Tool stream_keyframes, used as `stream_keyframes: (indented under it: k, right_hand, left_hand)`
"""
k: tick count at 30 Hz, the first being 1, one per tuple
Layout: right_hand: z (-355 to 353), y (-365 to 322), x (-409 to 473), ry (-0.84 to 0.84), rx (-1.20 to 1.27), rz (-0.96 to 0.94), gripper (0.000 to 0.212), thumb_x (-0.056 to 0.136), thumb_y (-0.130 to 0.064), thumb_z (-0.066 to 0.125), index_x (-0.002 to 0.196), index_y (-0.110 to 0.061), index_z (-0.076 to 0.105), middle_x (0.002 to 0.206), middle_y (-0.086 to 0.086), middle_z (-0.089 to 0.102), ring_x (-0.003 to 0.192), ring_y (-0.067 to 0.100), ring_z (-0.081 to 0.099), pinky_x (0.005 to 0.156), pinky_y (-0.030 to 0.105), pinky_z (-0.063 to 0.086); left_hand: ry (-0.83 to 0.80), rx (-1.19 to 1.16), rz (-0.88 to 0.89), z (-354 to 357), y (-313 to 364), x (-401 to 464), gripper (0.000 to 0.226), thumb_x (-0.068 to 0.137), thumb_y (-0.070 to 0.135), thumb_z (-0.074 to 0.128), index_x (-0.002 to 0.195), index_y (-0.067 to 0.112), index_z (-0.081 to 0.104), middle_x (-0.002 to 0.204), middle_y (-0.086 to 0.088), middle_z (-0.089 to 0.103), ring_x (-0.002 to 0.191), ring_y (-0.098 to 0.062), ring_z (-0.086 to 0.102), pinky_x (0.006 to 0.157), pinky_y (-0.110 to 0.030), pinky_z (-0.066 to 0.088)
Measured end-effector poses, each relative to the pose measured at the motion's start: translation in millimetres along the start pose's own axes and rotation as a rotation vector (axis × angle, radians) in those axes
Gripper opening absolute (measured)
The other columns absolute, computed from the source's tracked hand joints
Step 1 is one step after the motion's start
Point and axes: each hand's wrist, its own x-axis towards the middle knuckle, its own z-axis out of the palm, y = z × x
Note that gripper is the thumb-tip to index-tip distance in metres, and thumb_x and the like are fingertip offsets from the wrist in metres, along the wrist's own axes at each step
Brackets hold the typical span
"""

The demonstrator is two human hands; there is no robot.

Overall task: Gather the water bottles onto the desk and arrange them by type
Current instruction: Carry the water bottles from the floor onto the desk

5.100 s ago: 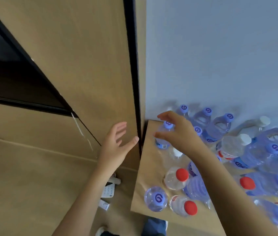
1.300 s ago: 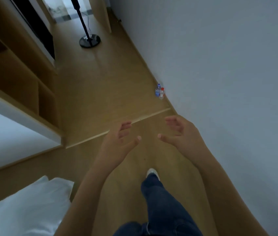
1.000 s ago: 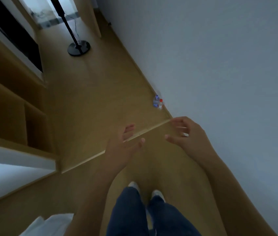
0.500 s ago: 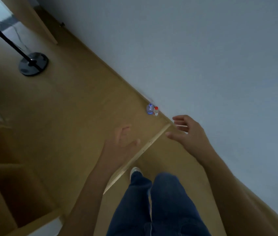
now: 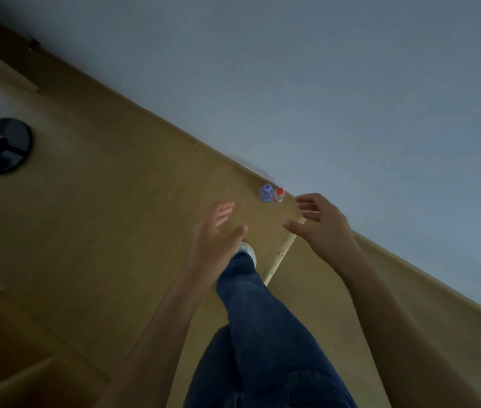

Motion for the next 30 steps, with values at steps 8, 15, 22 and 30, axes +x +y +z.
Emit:
stream_keyframes:
  k: [8,15,22,30]
  right_hand:
    - [42.6,-2.2,110.7,0.134,0.069,0.006,0.04,0.083,-0.032,0.078,0.115,-0.036,0.053,0.106,-0.026,0.057,0.105,-0.002,0.058,0.082,0.013,0.043]
    - [79.1,42.4,173.5,0.244,0.123,0.068,0.04,0.085,-0.032,0.076,0.117,-0.035,0.053,0.107,-0.027,0.058,0.106,-0.005,0.058,0.089,0.019,0.047]
    - [111.6,119.6,219.5,0.357,0.123,0.163,0.034,0.084,-0.036,0.076,0.102,-0.052,0.051,0.108,-0.025,0.06,0.106,-0.002,0.059,0.088,0.023,0.049]
    - [191.5,251.4,301.3,0.406,0.06,0.257,0.056,0.084,-0.031,0.077,0.132,-0.025,0.049,0.128,-0.009,0.055,0.114,0.009,0.055,0.095,0.03,0.048]
  left_hand:
    - [-0.091,0.019,0.037,-8.6,-34.3,139.0,0.041,0.094,0.015,0.066,0.132,0.011,0.053,0.133,0.001,0.055,0.125,-0.009,0.052,0.099,-0.007,0.039]
    - [-0.155,0.102,0.111,20.9,-97.3,235.2,0.038,0.094,0.019,0.066,0.129,0.012,0.055,0.131,0.003,0.056,0.126,-0.009,0.051,0.108,-0.024,0.038]
    - [-0.315,0.315,0.26,59.3,-178.8,307.7,0.047,0.089,0.059,0.052,0.13,0.036,0.048,0.124,0.03,0.047,0.116,0.017,0.045,0.096,-0.014,0.037]
    - [-0.378,0.387,0.378,125.3,-292.5,394.2,0.048,0.091,0.034,0.067,0.133,0.015,0.053,0.131,0.0,0.057,0.117,-0.005,0.049,0.095,-0.016,0.037]
